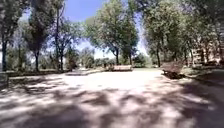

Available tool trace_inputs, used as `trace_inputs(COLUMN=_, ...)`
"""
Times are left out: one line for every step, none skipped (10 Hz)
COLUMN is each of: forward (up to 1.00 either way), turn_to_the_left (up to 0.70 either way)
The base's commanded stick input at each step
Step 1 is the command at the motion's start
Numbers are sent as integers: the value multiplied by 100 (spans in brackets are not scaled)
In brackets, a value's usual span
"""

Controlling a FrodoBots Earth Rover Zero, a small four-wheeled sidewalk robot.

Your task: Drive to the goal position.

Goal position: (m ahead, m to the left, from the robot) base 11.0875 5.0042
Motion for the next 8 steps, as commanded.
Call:
trace_inputs(forward=85, turn_to_the_left=0)
trace_inputs(forward=85, turn_to_the_left=0)
trace_inputs(forward=85, turn_to_the_left=0)
trace_inputs(forward=85, turn_to_the_left=0)
trace_inputs(forward=85, turn_to_the_left=0)
trace_inputs(forward=85, turn_to_the_left=0)
trace_inputs(forward=85, turn_to_the_left=0)
trace_inputs(forward=85, turn_to_the_left=0)
